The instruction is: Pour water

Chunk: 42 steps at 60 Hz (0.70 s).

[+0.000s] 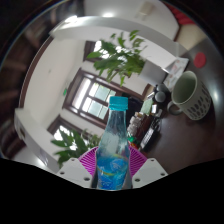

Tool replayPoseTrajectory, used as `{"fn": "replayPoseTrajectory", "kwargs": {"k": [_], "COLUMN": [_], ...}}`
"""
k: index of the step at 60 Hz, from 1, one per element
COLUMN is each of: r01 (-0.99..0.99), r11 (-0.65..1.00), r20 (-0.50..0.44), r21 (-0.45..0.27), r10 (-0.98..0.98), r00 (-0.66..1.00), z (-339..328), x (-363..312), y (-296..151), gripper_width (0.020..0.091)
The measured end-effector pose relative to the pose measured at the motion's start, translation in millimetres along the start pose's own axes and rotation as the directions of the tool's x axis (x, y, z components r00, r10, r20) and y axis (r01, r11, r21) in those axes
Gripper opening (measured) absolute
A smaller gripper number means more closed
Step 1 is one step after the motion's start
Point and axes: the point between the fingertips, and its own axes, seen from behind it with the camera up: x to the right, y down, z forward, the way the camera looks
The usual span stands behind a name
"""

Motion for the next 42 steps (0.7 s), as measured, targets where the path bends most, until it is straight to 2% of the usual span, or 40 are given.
{"fn": "replayPoseTrajectory", "kwargs": {"k": [7,14,15,25,31,42], "r01": [-0.257,-0.484,-0.509,-0.744,-0.795,-0.757], "r11": [0.964,0.866,0.851,0.647,0.58,0.638], "r20": [0.034,0.111,0.115,0.201,0.205,0.157], "r21": [0.067,0.125,0.128,0.167,0.18,0.142], "r10": [0.255,0.472,0.497,0.717,0.768,0.741], "r00": [0.966,0.874,0.86,0.668,0.607,0.653], "z": [27,49,38,73,73,87], "x": [-15,-33,-36,-41,-30,-41], "y": [-55,-100,-106,-146,-150,-142], "gripper_width": [0.0397,0.0397,0.0396,0.0395,0.0396,0.0399]}}
